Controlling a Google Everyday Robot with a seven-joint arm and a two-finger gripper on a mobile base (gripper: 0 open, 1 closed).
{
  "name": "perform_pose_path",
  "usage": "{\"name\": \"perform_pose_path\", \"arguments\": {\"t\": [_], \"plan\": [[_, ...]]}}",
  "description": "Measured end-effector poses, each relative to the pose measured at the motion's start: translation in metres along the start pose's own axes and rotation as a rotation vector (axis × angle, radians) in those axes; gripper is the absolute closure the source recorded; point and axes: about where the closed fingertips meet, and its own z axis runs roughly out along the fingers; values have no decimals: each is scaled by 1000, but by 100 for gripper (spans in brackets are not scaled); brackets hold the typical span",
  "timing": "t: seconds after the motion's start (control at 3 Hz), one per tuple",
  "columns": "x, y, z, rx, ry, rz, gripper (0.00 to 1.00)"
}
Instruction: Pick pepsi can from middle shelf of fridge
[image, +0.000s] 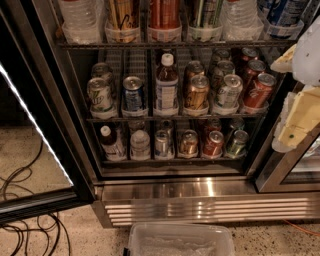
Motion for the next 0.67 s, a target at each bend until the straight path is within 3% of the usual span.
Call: {"name": "perform_pose_path", "arguments": {"t": [0.33,0.67], "plan": [[0,0,0,0,0,0,0],[-7,-5,22,2,-21,45,0]]}}
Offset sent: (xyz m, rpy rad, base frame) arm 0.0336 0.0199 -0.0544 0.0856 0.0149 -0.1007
